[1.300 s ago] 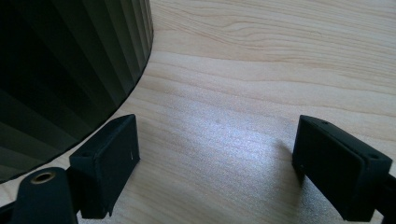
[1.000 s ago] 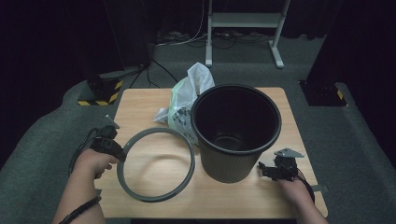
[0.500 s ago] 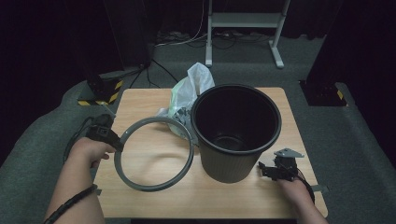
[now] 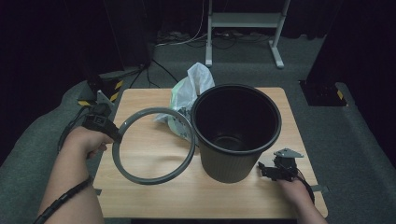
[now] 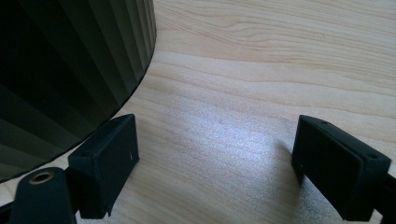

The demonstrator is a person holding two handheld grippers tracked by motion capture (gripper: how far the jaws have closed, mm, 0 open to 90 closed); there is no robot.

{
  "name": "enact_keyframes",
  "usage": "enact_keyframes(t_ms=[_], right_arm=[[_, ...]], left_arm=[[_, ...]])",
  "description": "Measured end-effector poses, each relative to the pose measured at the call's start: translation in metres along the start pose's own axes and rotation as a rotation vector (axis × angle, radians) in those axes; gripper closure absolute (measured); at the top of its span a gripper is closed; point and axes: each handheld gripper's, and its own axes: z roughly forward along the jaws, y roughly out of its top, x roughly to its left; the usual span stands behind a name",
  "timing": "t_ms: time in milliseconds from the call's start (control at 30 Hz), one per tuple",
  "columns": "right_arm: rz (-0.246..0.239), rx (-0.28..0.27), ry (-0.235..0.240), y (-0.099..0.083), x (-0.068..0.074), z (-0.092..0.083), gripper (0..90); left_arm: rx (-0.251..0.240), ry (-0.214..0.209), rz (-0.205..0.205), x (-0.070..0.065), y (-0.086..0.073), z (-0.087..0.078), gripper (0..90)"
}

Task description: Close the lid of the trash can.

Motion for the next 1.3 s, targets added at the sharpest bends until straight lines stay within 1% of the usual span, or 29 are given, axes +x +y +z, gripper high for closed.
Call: enact_keyframes(t_ms=[67, 100, 167, 233, 300, 400, 633, 700, 800, 1000, 1133, 1300], right_arm=[[-0.002, 0.0, 0.0, 0.0, 0.0, 0.0, 14.1], [-0.001, 0.0, 0.0, 0.0, 0.0, 0.0, 14.0], [-0.001, 0.0, 0.0, 0.0, 0.0, 0.0, 14.0], [0.003, 0.001, 0.0, 0.0, 0.0, 0.0, 14.0], [-0.003, 0.0, 0.0, 0.0, 0.0, 0.0, 14.0], [-0.003, 0.0, 0.002, 0.0, 0.0, 0.0, 14.0], [-0.002, 0.0, 0.002, 0.0, 0.0, 0.0, 14.0], [-0.002, 0.0, 0.002, 0.0, 0.0, 0.0, 14.0], [-0.008, 0.002, 0.002, 0.0, 0.0, 0.0, 14.0], [-0.005, 0.0, 0.001, 0.0, 0.0, 0.0, 14.0], [-0.004, 0.0, 0.002, 0.0, 0.0, 0.0, 14.0], [-0.003, 0.001, 0.002, 0.0, 0.0, 0.0, 14.0]], left_arm=[[-0.004, -0.007, -0.008, 0.0, 0.001, -0.006, 79.3], [-0.008, -0.005, -0.002, 0.0, 0.001, -0.009, 79.3], [-0.01, 0.007, -0.004, 0.0, 0.001, -0.015, 79.3], [-0.015, 0.002, -0.006, 0.0, 0.001, -0.021, 79.3], [-0.015, 0.004, -0.002, 0.001, 0.001, -0.028, 79.3], [-0.029, -0.006, -0.011, 0.002, -0.001, -0.036, 79.3], [-0.047, 0.001, -0.019, 0.006, -0.003, -0.055, 79.4], [-0.055, 0.009, -0.022, 0.007, -0.004, -0.06, 79.3], [-0.063, 0.001, -0.023, 0.007, -0.005, -0.067, 79.4], [-0.084, 0.012, -0.018, 0.003, -0.004, -0.084, 79.4], [-0.101, 0.007, -0.012, -0.001, -0.003, -0.093, 79.4], [-0.112, -0.002, 0.002, -0.012, 0.002, -0.099, 79.4]])
